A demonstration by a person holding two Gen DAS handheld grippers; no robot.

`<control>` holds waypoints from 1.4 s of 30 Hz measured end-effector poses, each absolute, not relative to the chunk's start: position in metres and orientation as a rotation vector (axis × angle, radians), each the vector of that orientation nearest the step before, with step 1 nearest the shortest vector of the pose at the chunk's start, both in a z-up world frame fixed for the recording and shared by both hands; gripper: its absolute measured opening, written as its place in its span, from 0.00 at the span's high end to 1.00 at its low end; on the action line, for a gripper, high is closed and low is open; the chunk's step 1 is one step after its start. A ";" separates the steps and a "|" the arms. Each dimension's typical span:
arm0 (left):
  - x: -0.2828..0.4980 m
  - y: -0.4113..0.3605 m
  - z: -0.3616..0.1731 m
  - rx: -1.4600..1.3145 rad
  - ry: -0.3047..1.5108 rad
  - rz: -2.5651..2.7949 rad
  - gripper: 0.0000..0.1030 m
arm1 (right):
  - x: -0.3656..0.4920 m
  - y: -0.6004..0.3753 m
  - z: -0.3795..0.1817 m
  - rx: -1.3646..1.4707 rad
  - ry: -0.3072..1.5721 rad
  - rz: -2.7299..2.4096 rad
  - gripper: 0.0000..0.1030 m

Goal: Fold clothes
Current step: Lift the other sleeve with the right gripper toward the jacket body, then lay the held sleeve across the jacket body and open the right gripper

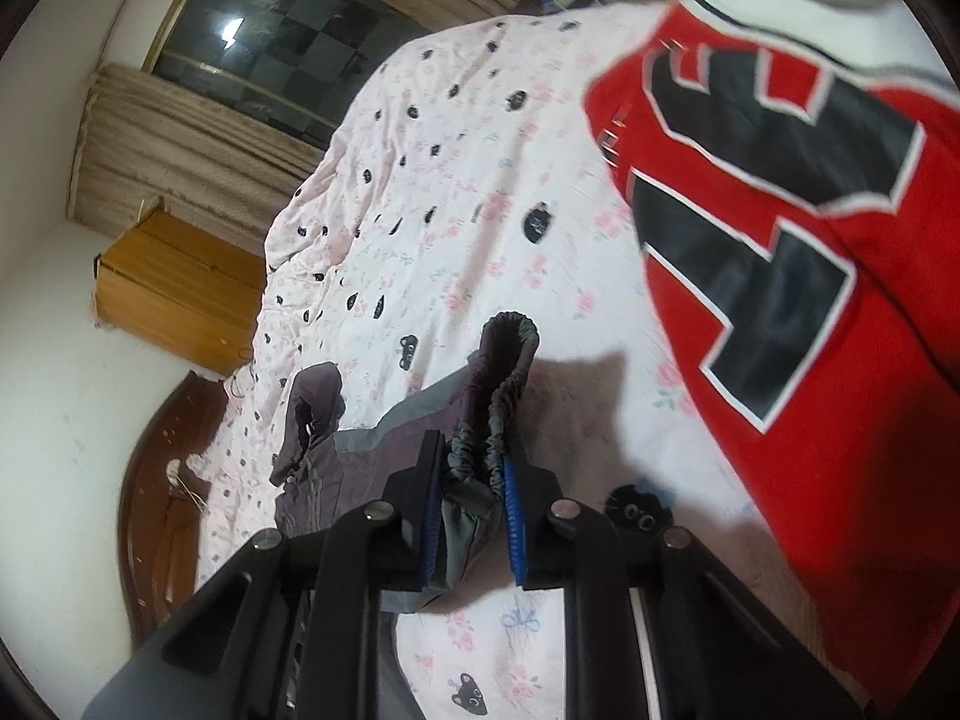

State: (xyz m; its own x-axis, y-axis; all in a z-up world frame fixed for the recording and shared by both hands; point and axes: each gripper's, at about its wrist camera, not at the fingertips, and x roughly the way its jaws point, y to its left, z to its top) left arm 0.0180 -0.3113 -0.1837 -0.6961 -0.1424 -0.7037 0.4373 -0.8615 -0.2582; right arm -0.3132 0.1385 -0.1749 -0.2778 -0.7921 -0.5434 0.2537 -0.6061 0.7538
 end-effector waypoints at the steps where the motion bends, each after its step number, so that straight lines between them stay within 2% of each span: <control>1: 0.019 -0.311 -0.183 1.009 0.595 -2.562 0.25 | -0.312 0.136 -0.171 1.260 -0.694 -1.952 0.82; 23: 0.053 -0.339 -0.168 0.841 0.708 -2.511 0.25 | -0.263 0.043 -0.086 1.046 -0.287 -1.974 0.86; 42: 0.065 -0.354 -0.172 0.835 0.776 -2.449 0.25 | -0.193 -0.059 -0.064 0.956 0.040 -1.859 0.86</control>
